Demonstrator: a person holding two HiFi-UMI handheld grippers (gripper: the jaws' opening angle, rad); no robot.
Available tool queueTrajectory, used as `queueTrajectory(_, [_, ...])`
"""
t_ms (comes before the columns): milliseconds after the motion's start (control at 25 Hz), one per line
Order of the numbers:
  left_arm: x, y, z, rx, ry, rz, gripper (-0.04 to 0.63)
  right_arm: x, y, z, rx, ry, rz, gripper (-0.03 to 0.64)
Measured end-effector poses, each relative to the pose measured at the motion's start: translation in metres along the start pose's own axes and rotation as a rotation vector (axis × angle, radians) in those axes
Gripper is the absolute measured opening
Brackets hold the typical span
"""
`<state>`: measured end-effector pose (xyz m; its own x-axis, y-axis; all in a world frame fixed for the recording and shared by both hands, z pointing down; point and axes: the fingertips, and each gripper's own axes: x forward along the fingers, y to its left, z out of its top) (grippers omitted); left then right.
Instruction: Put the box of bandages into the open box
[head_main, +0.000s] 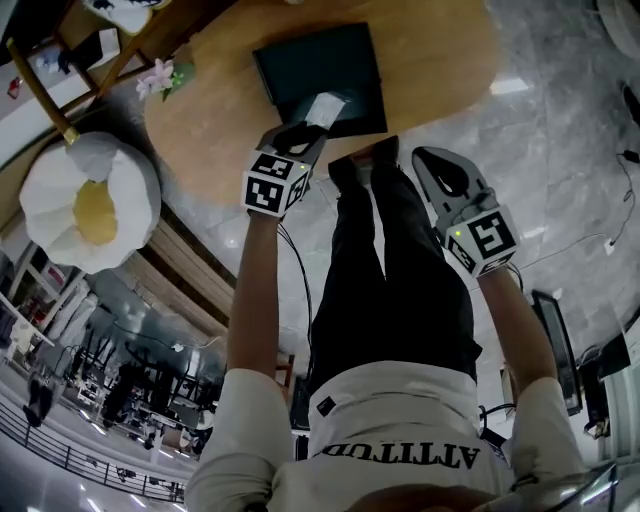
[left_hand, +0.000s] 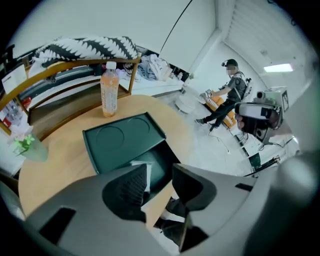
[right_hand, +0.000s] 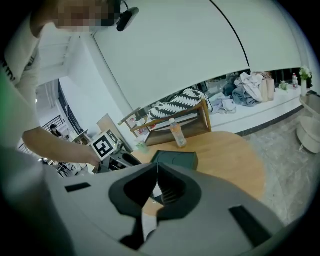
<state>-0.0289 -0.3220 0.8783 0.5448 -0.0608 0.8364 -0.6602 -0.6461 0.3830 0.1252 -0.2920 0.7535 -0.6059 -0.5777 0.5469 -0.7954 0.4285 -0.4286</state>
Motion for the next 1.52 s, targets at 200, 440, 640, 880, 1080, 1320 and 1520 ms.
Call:
queueTrajectory(200, [-0.051,-0.025,0.019,-0.032,-0.081,0.01,0.129,-0.026,0.016,0.028,-0.025,0.001,-0.001,0.021])
queueTrajectory(440, [-0.107,-0.043,0.034,-0.062,-0.15,0.037,0.1,-0.048,0.038,0.062,-0.069,0.003,0.016,0.021])
queueTrajectory(640, [-0.155,-0.063,0.05,-0.086,-0.227,0.07,0.055,-0.069,0.057,0.087,-0.109,0.005,0.033,0.021])
queueTrajectory(880, [-0.213,-0.101,0.065,-0.074,-0.333,0.105,0.04,-0.105,0.082,0.117,-0.155,-0.01,0.055,0.021])
queueTrajectory(1080, [-0.265,-0.121,0.073,-0.088,-0.459,0.126,0.023,-0.125,0.103,0.137,-0.19,-0.026,0.061,0.021])
queueTrajectory(1320, [-0.338,-0.146,0.065,-0.079,-0.59,0.158,0.021,-0.152,0.14,0.146,-0.22,-0.045,0.06,0.021])
queueTrajectory(1520, [-0.389,-0.167,0.04,-0.062,-0.704,0.196,0.021,-0.178,0.179,0.145,-0.249,-0.084,0.045,0.021])
